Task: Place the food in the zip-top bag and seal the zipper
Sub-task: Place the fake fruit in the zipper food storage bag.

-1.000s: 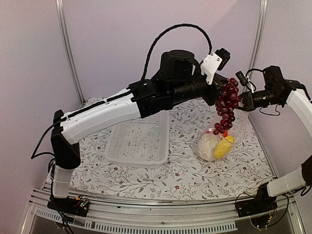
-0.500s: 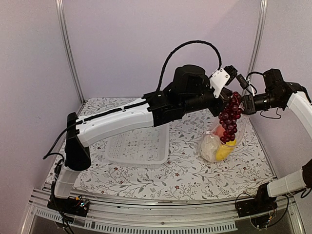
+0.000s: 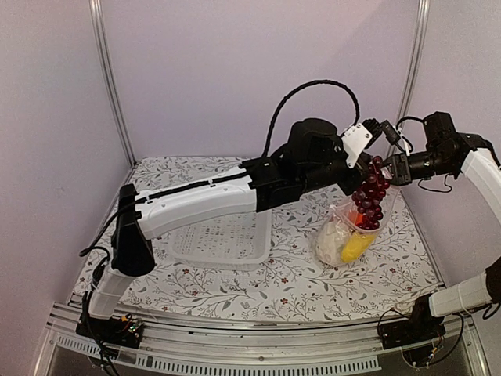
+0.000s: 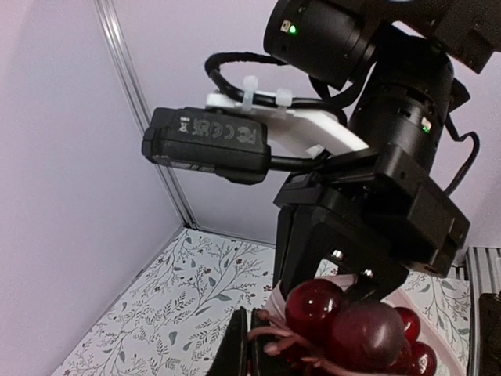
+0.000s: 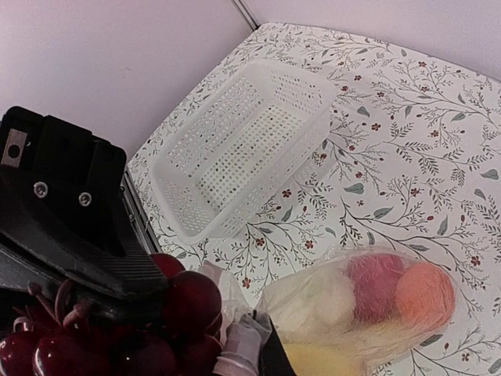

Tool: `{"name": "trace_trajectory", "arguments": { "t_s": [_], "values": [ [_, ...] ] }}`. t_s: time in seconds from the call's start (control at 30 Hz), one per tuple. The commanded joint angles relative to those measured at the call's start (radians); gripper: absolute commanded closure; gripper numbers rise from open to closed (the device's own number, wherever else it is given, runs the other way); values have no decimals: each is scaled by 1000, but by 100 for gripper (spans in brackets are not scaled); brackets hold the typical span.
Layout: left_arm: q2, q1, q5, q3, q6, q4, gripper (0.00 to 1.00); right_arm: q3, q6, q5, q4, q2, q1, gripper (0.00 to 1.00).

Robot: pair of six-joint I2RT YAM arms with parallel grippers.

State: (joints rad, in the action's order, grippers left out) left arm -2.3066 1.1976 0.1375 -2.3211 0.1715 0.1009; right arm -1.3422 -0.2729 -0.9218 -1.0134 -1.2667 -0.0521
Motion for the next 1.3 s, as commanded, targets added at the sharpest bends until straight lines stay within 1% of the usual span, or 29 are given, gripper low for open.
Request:
{"name": "trace_trajectory", "arguments": {
  "t_s": [0.0,0.13,0.23,0.27,0.37,0.43,0.53,0.67,0.77,0.83,0.87,0.93,1.03,1.17,1.27],
  "values": [
    [-13,14,81,32,37,-7,100,-6,9,-61,18,46,-3,100],
    [-5,20,133,72,65,14,100,-6,14,-68,24,42,-2,100],
    [24,32,149,101,74,37,90,-5,25,-46,38,37,0,100],
    [44,35,145,124,74,31,90,-5,28,-41,41,32,1,100],
    [122,38,124,226,69,-46,92,-7,36,-53,48,13,3,100],
    [148,37,110,266,74,-82,100,-14,39,-57,50,4,4,100],
    [161,37,70,296,58,-139,100,-24,43,-48,50,-6,6,100],
    [114,44,9,233,55,-124,100,-26,45,-53,49,-11,6,100],
    [73,63,27,183,79,-124,100,-30,47,-58,46,-13,6,100],
    [33,68,35,114,88,-105,100,-36,46,-73,38,-10,6,100],
    [13,69,35,86,93,-76,100,-39,44,-86,34,-9,6,100],
    [-13,69,49,58,115,-71,100,-46,38,-118,26,-7,6,100],
    [-38,71,78,48,158,-79,100,-59,30,-166,14,-8,6,100],
    [-53,74,112,37,193,-25,100,-77,30,-214,13,-7,14,100],
    [-8,98,118,119,240,-58,100,-89,46,-213,32,-9,31,100]
  ]
}}
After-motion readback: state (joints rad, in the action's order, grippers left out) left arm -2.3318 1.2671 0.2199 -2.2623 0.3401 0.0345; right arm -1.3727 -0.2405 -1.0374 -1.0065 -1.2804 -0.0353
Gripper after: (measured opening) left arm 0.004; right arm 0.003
